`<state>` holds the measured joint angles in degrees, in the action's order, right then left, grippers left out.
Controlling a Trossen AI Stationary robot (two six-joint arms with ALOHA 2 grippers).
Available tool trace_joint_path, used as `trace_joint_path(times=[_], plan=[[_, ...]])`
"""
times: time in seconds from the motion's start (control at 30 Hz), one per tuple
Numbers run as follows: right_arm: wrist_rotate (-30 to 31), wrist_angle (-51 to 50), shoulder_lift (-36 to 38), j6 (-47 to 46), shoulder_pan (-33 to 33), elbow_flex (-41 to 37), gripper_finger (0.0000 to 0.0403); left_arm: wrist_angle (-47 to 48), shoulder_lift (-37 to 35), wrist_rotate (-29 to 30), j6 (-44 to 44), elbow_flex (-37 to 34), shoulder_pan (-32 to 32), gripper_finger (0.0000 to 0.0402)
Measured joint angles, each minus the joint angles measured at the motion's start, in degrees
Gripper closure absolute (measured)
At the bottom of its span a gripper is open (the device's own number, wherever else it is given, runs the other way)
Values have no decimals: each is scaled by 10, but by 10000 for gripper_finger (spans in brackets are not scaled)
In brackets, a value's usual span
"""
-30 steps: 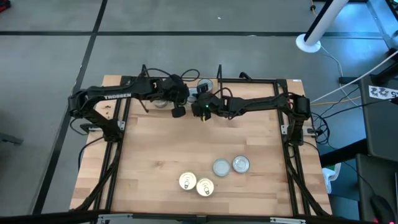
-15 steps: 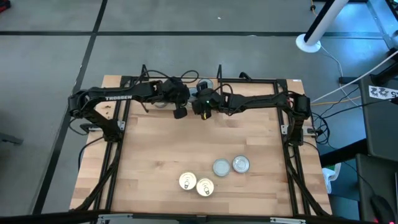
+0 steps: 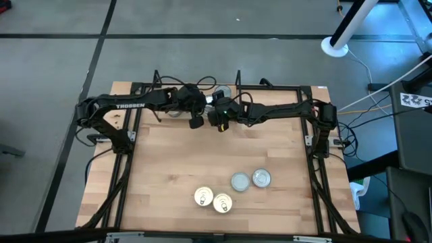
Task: Stack canned seafood by type on shelf
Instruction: Stack the green white tuna can on top of the other green white tuna can on the shelf
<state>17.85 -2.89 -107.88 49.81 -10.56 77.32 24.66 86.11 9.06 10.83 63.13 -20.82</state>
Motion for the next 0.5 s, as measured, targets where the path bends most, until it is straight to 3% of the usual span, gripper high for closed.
trace_joint_path(times=[0.23,0.5], plan=[[0,0,0,0,1,0,126,0,0,0,-11,0,1,400],[4,0,0,3,1,0,124,0,0,0,-19,0,2,400]])
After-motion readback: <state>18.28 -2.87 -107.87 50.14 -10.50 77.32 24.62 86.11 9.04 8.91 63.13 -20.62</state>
